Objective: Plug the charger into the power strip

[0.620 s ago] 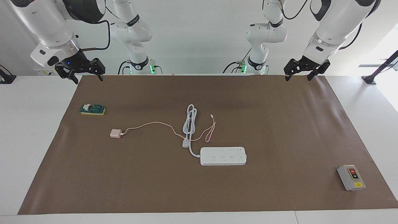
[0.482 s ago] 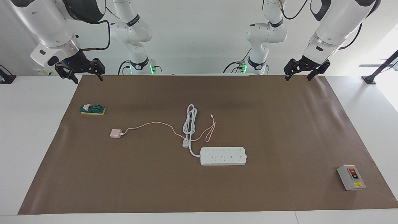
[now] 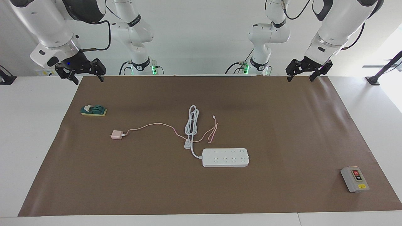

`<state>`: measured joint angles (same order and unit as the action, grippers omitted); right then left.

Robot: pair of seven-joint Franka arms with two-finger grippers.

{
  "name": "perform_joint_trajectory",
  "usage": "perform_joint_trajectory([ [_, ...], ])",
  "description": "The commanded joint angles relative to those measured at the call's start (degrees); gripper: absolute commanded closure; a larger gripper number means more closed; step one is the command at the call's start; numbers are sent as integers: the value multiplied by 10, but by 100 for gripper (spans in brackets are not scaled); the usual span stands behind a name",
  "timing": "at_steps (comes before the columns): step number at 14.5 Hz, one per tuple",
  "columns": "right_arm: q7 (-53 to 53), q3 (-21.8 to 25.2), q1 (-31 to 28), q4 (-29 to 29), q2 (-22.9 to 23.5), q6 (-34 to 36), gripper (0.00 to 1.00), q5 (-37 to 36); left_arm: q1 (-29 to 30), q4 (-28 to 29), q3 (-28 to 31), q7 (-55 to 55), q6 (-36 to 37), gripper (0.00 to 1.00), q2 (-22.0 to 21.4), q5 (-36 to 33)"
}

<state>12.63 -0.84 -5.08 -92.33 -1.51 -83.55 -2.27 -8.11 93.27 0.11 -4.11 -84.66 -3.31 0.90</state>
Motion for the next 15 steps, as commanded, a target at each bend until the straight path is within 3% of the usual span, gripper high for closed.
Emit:
perform_joint_trajectory([
  [1,-6,0,-19,-6,3,-33,0,4,-15,12,6,5,-1,0,-12,-2],
  [3,-22,1,-36,-41,-8,-64,0,34,-14,1,9,6,2,0,-6,-3],
  [5,-107,1,-51,-58,-1,-72,0,45,-7,0,9,8,0,0,-8,-4],
  [8,-234,1,-73,-57,58,-78,0,84,-5,-3,10,9,-12,0,-6,-5],
  [15,-587,2,-127,-73,192,-158,0,289,11,-50,13,3,1,0,35,-4],
])
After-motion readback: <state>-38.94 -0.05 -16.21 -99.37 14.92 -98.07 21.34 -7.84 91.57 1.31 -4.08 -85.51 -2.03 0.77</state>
